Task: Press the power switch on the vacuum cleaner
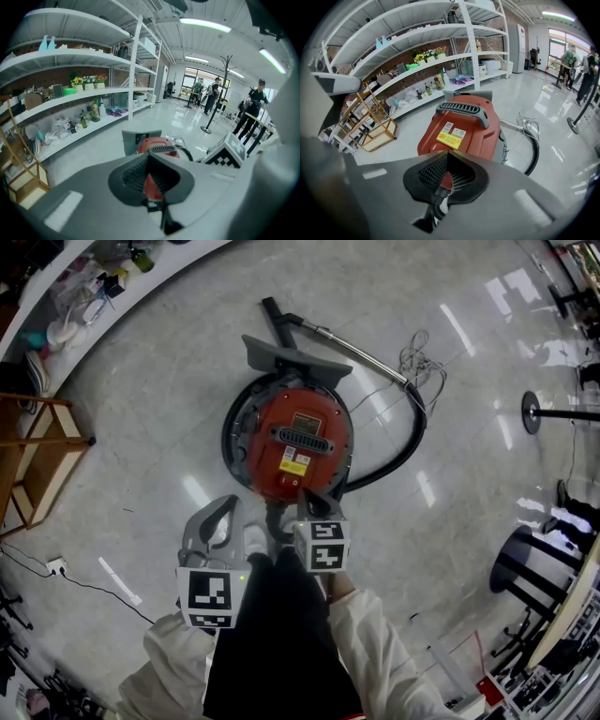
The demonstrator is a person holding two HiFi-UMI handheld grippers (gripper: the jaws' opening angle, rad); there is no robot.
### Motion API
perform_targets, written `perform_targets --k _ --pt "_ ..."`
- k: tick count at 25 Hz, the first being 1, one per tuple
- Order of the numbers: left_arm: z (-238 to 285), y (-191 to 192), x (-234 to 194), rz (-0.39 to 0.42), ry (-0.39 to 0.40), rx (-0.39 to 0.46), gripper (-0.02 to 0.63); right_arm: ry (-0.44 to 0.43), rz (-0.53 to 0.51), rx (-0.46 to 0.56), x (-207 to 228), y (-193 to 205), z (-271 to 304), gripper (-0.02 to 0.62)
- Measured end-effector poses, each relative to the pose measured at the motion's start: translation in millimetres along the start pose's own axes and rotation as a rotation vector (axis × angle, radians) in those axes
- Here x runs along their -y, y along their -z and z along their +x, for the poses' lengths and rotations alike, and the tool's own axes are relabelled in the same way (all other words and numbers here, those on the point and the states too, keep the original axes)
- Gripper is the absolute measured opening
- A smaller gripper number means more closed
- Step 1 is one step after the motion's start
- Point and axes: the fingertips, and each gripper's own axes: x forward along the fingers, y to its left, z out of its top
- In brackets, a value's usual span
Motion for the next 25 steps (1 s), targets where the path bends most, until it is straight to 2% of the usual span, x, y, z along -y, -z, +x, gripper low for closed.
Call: perform_targets --k 14,25 --pt "-28 -30 7 0.043 -0.007 0.039 0.000 0.026 -0.012 0.067 9 -31 -50 0.002" --pt "-63 -65 12 0.052 -0.023 0.065 0.000 0.030 -0.027 0.177 10 -84 -121 0.002"
